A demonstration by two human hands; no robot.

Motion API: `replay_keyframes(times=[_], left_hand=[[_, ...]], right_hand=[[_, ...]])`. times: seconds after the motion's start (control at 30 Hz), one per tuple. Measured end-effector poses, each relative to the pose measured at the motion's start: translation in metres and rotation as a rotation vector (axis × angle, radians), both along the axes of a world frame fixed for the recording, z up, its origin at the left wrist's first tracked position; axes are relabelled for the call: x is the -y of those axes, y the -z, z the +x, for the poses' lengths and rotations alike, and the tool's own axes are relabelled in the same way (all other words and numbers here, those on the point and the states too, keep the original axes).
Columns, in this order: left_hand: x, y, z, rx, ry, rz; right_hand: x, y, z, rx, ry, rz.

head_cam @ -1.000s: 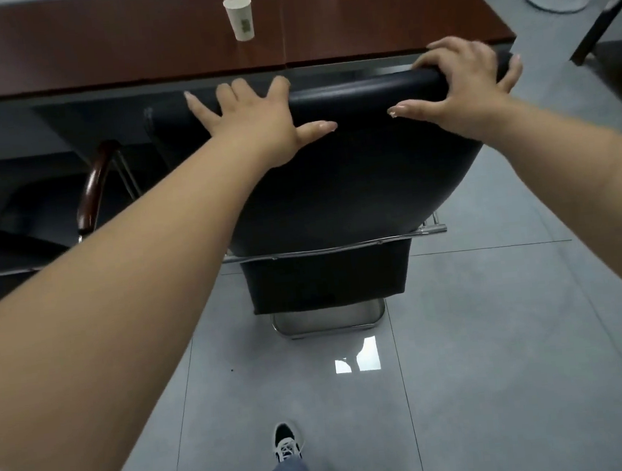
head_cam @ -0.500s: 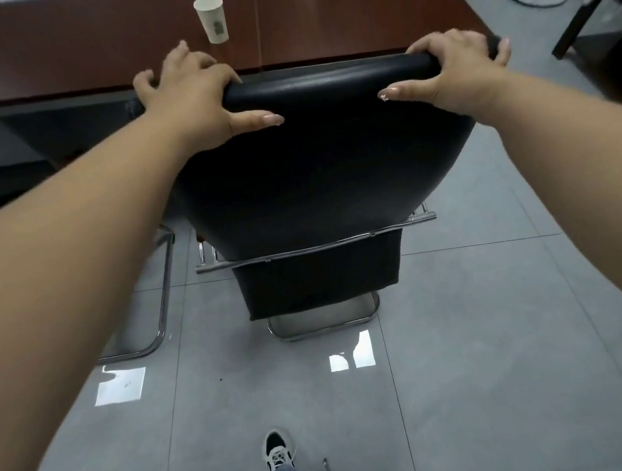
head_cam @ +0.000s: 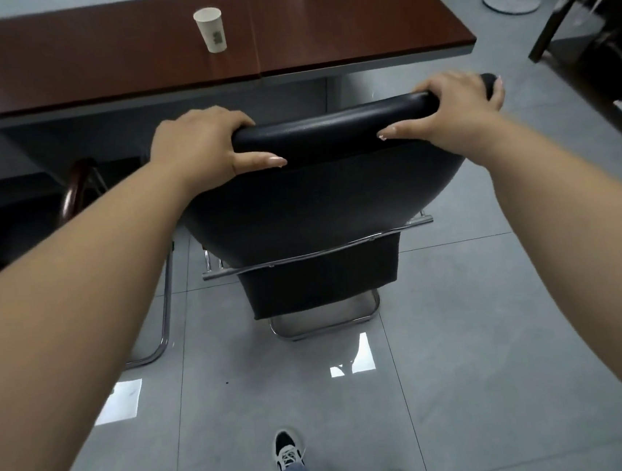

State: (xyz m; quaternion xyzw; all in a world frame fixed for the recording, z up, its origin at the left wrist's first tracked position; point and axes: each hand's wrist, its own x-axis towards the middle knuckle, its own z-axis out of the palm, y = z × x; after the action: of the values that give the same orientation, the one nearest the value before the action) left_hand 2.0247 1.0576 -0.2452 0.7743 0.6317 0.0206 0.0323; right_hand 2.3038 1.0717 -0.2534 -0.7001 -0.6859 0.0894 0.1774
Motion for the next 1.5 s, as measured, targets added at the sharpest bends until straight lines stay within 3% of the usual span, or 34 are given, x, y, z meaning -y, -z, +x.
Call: replay_keyframes(times=[0.3,0.6,1.23,1.33,1.5], left_hand=[[-0.033,-0.009,0.016,0.05,-0.045,-0.022],[-0.043,0.002,0.044,-0.035,-0.072,0.167],[-0.08,-0.001,-0.002,0.062,-0.038,0.177],[-0.075,0.0,-0.001,0.047,-0.021,0.19],[-0.06,0.004,-0.003,0.023,0.023,0.24]], right_hand=[[-0.027,-0.005,0.017,-0.033,-0.003,-0.019],[-0.053,-0.003,0.042,-0.027,-0.063,0.013],[-0.068,0.008,-0.002,-0.101,-0.076,0.096],[-0.064,0.007,-0.002,-0.035,-0.064,0.049],[-0.052,0.001,-0.007,0.247,-0.091,-0.022]])
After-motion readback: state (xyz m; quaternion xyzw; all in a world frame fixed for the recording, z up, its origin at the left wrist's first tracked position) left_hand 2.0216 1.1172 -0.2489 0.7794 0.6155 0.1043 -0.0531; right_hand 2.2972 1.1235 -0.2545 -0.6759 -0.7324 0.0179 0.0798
